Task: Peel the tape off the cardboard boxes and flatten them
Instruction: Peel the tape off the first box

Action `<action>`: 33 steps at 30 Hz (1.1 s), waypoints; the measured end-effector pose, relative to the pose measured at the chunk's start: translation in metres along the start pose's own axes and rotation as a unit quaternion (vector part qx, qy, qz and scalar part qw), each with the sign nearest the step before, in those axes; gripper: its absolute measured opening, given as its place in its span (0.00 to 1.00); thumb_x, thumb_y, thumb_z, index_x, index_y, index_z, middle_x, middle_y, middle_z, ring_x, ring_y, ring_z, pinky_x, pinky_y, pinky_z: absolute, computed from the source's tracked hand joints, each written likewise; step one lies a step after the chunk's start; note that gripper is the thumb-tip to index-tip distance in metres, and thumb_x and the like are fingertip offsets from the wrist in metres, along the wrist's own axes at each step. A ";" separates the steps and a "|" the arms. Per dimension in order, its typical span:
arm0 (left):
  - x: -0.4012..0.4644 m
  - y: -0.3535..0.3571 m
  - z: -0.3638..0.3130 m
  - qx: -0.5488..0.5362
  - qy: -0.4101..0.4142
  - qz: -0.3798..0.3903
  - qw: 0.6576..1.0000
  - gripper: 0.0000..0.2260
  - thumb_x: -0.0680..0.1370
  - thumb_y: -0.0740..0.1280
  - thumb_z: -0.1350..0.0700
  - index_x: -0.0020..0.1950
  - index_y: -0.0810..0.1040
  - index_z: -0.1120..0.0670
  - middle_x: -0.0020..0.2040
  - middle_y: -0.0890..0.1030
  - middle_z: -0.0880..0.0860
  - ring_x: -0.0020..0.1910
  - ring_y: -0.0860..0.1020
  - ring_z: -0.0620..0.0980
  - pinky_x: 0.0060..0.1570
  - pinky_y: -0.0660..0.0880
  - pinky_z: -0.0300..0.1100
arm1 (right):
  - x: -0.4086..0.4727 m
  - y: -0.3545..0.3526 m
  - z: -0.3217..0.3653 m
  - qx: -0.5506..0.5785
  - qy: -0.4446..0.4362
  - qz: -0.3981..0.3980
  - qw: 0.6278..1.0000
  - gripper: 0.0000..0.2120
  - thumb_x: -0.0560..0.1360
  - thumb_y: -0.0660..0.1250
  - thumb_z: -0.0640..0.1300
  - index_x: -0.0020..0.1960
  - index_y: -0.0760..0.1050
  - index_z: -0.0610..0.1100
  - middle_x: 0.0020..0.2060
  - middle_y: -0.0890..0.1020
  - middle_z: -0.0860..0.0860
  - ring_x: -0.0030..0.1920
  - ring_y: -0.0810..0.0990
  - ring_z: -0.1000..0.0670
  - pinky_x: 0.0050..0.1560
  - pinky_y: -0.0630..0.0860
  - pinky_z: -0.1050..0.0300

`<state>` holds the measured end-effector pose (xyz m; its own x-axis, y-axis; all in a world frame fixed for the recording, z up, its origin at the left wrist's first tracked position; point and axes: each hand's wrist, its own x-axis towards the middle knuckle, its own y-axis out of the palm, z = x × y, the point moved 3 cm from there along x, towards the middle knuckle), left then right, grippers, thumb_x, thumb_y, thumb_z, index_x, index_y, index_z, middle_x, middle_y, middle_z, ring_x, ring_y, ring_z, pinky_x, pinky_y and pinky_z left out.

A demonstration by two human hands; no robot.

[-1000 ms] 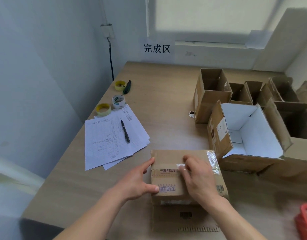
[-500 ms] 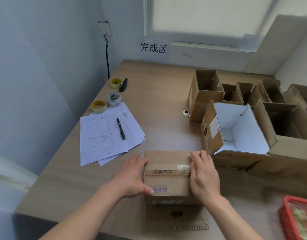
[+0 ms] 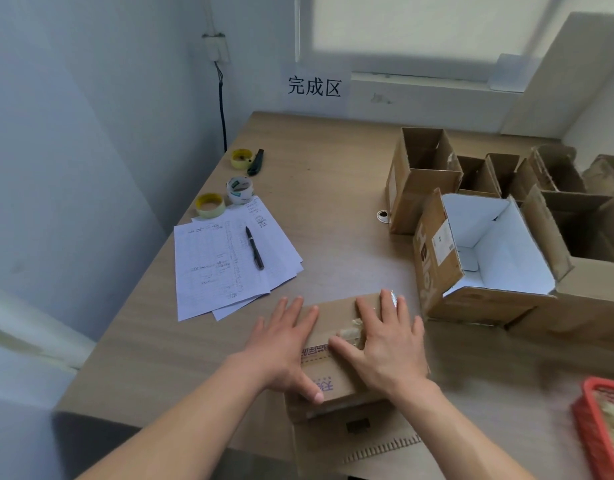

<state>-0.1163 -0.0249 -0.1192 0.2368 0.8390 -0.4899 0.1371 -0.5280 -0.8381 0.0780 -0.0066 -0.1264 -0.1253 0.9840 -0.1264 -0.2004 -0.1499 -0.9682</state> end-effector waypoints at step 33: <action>0.001 -0.002 0.002 -0.037 0.012 0.006 0.999 0.65 0.60 0.78 0.33 0.80 0.36 0.44 0.80 0.31 0.47 0.77 0.29 0.52 0.76 0.41 0.61 | -0.005 -0.008 -0.042 0.176 0.056 -0.273 0.944 0.09 0.68 0.79 0.42 0.39 0.80 0.44 0.42 0.77 0.50 0.37 0.77 0.45 0.38 0.71 0.56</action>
<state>-0.1187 -0.0230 -0.1187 0.2619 0.8299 -0.4926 0.2051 -0.5466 -0.8119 0.1212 -0.0065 -0.1272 0.1897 0.9246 0.3303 -0.5175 0.3801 -0.7666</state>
